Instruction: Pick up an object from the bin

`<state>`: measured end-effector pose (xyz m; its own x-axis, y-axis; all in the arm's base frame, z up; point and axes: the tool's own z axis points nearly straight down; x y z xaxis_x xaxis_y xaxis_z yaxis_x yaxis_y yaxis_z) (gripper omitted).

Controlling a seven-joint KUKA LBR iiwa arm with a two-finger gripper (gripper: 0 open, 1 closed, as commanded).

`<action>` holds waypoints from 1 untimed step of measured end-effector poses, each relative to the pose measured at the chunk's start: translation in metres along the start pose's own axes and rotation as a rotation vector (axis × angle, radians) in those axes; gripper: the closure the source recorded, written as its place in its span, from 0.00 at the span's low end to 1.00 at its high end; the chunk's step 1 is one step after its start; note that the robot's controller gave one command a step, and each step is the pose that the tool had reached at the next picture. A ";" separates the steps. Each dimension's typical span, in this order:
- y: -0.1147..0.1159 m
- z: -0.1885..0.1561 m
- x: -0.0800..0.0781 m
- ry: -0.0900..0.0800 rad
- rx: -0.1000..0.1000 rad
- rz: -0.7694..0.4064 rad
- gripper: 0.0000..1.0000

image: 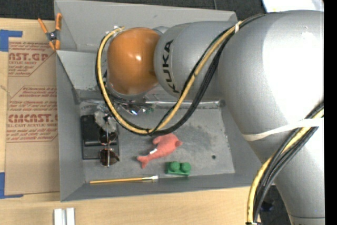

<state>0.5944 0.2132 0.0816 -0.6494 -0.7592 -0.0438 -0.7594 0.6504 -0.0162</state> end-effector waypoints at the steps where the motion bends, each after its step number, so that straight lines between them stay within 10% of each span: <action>1: 0.006 -0.015 -0.005 0.000 0.000 -0.020 1.00</action>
Offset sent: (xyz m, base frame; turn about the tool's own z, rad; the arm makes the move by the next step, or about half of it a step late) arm -0.0095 0.0014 0.0072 -0.1700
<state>0.5927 0.2207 0.0970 -0.6339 -0.7722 -0.0434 -0.7724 0.6350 -0.0171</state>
